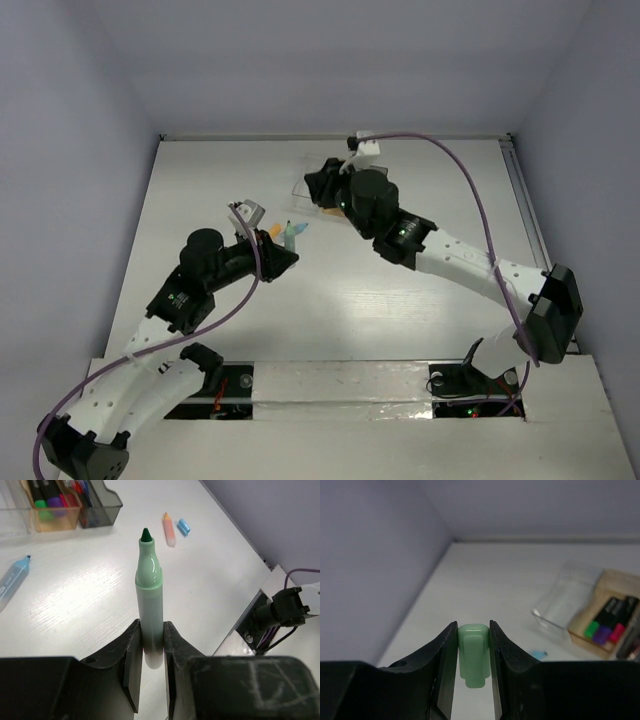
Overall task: Sort the stationery into containers
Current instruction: Close the pen cap on the pen.
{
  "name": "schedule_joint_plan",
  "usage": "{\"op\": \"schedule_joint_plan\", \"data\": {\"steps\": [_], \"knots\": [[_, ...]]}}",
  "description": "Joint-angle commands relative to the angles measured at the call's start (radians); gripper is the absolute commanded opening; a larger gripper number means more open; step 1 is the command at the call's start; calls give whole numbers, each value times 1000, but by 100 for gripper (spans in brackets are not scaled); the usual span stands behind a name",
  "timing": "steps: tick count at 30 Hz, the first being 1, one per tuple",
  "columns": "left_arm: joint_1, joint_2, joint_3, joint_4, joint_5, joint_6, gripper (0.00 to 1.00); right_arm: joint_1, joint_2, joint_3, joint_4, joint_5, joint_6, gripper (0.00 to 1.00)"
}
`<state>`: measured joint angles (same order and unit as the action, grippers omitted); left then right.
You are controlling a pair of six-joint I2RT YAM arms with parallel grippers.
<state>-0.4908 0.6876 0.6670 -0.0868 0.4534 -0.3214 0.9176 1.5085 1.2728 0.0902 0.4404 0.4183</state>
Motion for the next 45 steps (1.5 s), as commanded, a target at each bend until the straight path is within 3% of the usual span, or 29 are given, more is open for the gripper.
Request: {"op": "schedule_joint_plan", "data": {"steps": [1, 11, 45], "knots": [[-37, 9, 6, -27, -107, 8, 0, 1, 24, 97, 177, -19, 3, 3], [-37, 17, 23, -37, -165, 27, 0, 49, 70, 168, 178, -66, 11, 3], [-28, 4, 52, -13, -234, 58, 0, 121, 108, 115, 154, -112, 27, 4]]}}
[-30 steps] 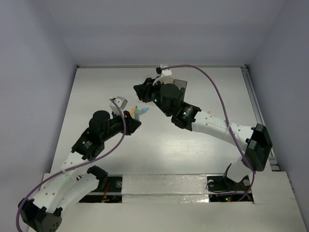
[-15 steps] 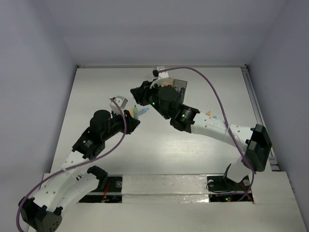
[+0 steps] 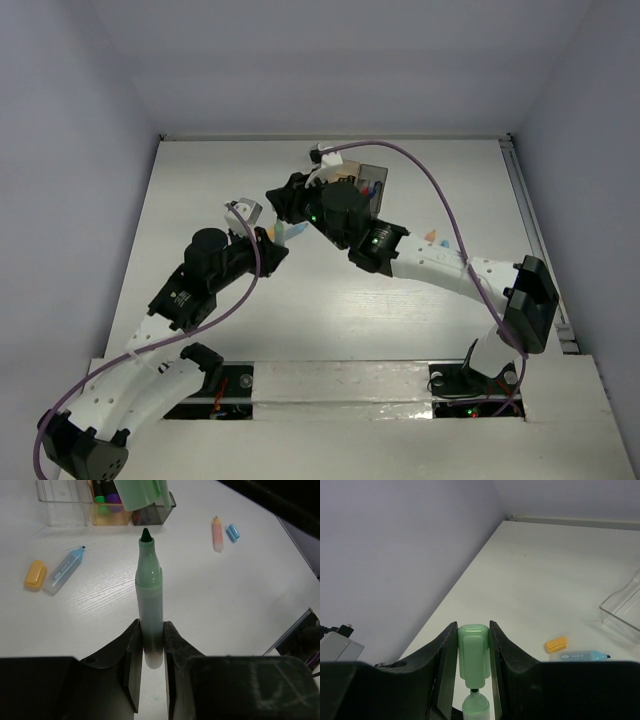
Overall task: Sort the stationery into containers
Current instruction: Close the pen cap on the pen.
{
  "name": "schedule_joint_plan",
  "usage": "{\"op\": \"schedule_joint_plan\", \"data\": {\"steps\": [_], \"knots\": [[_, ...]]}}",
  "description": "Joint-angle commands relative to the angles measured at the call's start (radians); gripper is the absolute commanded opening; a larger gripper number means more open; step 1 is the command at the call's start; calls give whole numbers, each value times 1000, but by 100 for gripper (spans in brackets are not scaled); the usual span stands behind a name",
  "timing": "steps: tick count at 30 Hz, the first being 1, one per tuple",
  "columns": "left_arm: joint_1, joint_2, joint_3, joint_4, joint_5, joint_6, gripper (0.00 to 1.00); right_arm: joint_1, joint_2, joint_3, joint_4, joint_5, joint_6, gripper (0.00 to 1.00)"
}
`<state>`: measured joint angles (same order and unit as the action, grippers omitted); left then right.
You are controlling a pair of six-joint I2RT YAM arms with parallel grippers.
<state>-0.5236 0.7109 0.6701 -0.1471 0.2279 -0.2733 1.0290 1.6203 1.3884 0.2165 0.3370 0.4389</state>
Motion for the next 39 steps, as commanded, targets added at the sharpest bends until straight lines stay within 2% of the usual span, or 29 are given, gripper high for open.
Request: {"op": "schedule_joint_plan", "data": {"steps": [1, 18, 25, 30, 39], "knots": [[5, -19, 51, 47, -10, 9, 0, 19, -4, -3, 29, -6, 4, 5], [54, -37, 45, 64, 16, 3, 0, 37, 4, -51, 70, -26, 30, 4], [73, -56, 42, 73, 13, -3, 0, 57, -14, -140, 196, -9, 78, 4], [94, -64, 40, 81, 22, -6, 0, 75, -7, -164, 215, -4, 95, 4], [145, -80, 31, 113, 73, -24, 0, 106, -8, -239, 317, 53, 69, 4]]}}
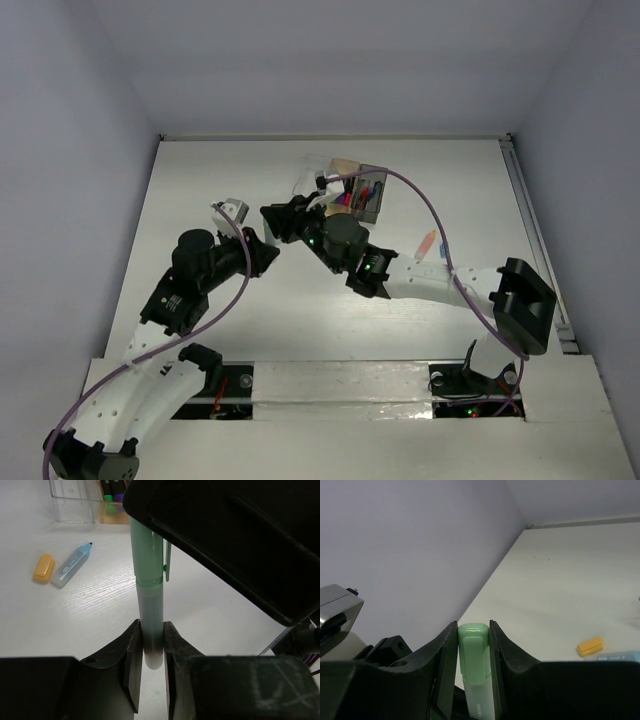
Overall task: Sort the stationery into containers
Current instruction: Close the pen cap on the pen.
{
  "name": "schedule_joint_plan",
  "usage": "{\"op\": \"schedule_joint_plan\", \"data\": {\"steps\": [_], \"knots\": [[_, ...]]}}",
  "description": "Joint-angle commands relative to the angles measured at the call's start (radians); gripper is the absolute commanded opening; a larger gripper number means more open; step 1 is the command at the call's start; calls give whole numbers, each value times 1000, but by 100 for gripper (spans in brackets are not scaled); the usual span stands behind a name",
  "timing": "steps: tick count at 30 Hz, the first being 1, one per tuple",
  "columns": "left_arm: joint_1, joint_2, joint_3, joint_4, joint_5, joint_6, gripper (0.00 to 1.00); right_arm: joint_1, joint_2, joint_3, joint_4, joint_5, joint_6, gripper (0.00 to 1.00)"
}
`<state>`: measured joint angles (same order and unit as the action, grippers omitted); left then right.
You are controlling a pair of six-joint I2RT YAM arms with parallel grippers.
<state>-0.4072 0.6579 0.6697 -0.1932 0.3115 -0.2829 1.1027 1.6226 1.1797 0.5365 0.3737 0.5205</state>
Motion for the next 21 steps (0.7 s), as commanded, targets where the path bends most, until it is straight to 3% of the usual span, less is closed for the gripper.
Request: {"op": "schedule_joint_plan", "data": {"steps": [1, 14, 21], "knots": [[28, -30, 30, 159, -12, -16, 0, 42, -9, -29, -12, 13, -16, 5], [28, -6, 51, 144, -6, -1, 0, 51, -24, -12, -292, -139, -60, 0], [28, 0, 73, 155, -17, -6, 0, 51, -59, -95, -285, -171, -17, 0]]}}
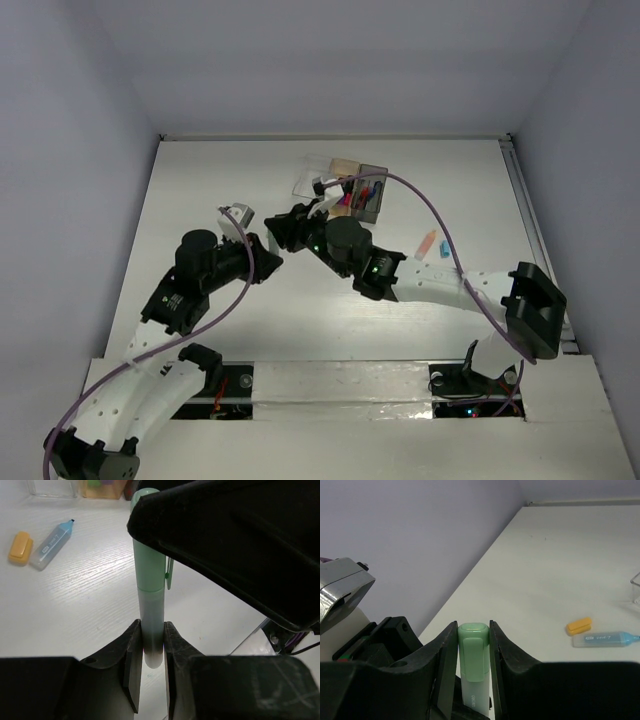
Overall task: Sort the stationery into containers
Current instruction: Close the pen cap on the pen.
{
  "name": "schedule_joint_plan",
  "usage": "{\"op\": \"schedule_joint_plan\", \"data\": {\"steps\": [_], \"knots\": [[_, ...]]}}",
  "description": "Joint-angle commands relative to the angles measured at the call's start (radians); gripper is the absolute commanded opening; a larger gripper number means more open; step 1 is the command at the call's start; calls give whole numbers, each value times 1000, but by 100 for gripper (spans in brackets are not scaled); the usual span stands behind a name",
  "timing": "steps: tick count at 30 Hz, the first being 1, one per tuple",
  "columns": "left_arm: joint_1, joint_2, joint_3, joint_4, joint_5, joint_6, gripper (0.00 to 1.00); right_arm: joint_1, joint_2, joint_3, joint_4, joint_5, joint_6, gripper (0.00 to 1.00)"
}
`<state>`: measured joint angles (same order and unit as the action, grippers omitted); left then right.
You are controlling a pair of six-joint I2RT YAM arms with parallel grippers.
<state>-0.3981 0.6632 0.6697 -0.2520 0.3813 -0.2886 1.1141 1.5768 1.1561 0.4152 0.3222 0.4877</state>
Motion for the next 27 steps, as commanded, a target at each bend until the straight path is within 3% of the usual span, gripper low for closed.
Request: {"op": "schedule_joint_plan", "data": {"steps": [1, 19, 25, 27], "knots": [[19, -4, 82, 212, -88, 2, 0, 49, -15, -82, -148, -130, 31, 0], [19, 124, 298, 267, -73, -7, 0, 98, -8, -297, -65, -175, 186, 0], [19, 124, 231, 258, -30, -38, 0, 82, -86, -283, -105, -89, 166, 0], [19, 110, 177, 258, -9, -58, 0, 46, -104, -250, -118, -74, 146, 20]]}}
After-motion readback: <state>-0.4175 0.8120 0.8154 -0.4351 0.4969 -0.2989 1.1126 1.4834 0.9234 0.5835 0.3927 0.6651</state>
